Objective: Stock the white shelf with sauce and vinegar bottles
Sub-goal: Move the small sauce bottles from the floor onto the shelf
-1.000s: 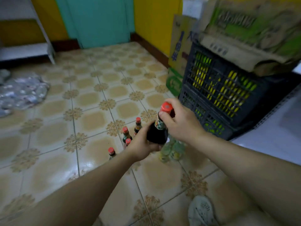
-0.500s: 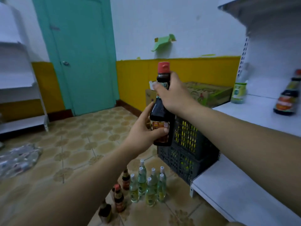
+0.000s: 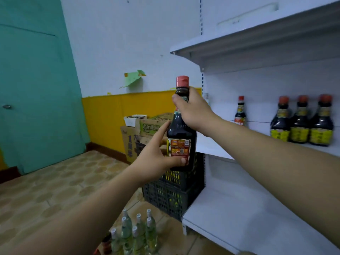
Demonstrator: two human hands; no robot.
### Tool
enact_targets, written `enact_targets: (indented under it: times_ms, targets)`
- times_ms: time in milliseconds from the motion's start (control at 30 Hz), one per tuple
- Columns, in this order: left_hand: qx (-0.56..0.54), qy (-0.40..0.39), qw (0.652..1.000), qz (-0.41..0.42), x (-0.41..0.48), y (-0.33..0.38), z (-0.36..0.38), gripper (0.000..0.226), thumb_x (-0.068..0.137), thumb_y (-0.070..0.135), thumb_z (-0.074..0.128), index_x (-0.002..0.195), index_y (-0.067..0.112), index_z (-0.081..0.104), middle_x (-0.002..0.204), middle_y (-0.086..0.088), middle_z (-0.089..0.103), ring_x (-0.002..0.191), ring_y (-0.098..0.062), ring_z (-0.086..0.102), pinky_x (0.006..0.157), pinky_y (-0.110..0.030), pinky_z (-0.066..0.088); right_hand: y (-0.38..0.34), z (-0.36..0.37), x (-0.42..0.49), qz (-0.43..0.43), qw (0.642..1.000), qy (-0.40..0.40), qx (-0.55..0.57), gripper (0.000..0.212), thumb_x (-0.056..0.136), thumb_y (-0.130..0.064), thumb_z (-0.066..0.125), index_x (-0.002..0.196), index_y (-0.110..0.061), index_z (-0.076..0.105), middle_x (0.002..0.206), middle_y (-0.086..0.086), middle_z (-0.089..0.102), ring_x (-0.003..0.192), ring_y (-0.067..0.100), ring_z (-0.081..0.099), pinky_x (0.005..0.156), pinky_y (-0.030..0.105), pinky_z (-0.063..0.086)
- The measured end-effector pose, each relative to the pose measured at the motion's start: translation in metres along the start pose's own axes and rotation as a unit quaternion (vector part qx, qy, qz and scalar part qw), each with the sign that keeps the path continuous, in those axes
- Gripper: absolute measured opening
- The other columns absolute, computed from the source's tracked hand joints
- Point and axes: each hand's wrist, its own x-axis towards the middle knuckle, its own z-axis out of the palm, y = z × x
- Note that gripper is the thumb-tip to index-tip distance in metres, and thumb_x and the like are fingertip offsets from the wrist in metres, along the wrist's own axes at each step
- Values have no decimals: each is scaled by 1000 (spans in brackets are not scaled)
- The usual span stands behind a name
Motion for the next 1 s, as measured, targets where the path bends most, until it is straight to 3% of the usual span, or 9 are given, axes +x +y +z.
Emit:
enact_targets:
  times_ms: [100, 233, 300, 367, 467, 567, 700, 867, 1000]
  targets:
    - [-45, -21, 999, 15, 13, 1, 22, 106, 65, 17, 86, 141, 48, 19, 130, -4, 53, 109, -18, 63, 92, -40, 53, -4, -30, -9, 32, 997, 59, 45, 16, 98, -29, 47, 110, -18, 46, 83, -1, 52, 72, 15, 54, 61, 30, 42]
    - [-201, -115, 972, 31, 33, 5, 55, 95, 60, 19, 78, 139, 43, 30, 124, -4, 63, 112, -26, 63, 91, -44, 52, -11, -63, -21, 48, 988, 117, 84, 19, 83, -38, 53, 97, -26, 50, 87, 8, 57, 90, 38, 64, 84, 53, 52]
    - [-205, -114, 971, 54, 38, 11, 75, 90, 63, 12, 78, 134, 45, 33, 115, 4, 68, 107, -21, 65, 83, -34, 55, -13, -80, -26, 39, 988, 145, 26, 24, 86, -40, 58, 100, -24, 48, 84, 3, 57, 79, 24, 62, 76, 43, 54]
    - [-162, -82, 980, 82, 43, 16, 94, 97, 68, 7, 79, 142, 40, 26, 119, 8, 64, 102, -7, 65, 79, -23, 55, -17, -98, -30, 40, 981, 171, -81, 37, 89, -38, 64, 109, -21, 40, 82, -4, 54, 69, 8, 54, 58, 23, 44]
    - [-114, -80, 985, 102, 47, 19, 114, 99, 74, 6, 78, 145, 40, 18, 123, 15, 52, 98, 4, 60, 68, -11, 51, -14, -116, -33, 93, 967, 191, -139, 50, 85, -31, 70, 114, -21, 31, 83, -4, 51, 66, 6, 51, 52, 21, 38]
    - [-149, -172, 970, 86, 55, 8, 120, 91, 71, 15, 79, 129, 61, 25, 126, 8, 54, 105, -13, 63, 80, -24, 55, -7, -128, -34, 125, 970, 196, -68, 38, 84, -11, 66, 107, -20, 37, 83, 9, 55, 63, 19, 60, 61, 34, 54]
    - [-229, -255, 939, 22, 73, 2, 132, 89, 67, 5, 69, 133, 53, 35, 117, -9, 64, 101, -30, 67, 86, -46, 55, 8, -145, -39, 133, 969, 200, 52, 33, 82, 2, 61, 97, -22, 44, 76, 14, 56, 61, 27, 62, 66, 45, 58]
    - [-241, -248, 938, 33, 92, 3, 158, 81, 68, 4, 70, 119, 62, 43, 109, -12, 67, 97, -30, 68, 88, -50, 54, 23, -166, -37, 159, 959, 230, -56, 37, 83, -12, 66, 110, -23, 44, 92, 13, 62, 77, 29, 70, 76, 50, 59]
    - [-262, -251, 932, 10, 100, -6, 180, 80, 69, 4, 72, 111, 66, 45, 117, -23, 58, 100, -36, 65, 88, -51, 54, 44, -178, -49, 188, 946, 208, -165, 80, 87, -30, 69, 146, -35, 15, 117, 5, 59, 93, 24, 67, 81, 43, 56]
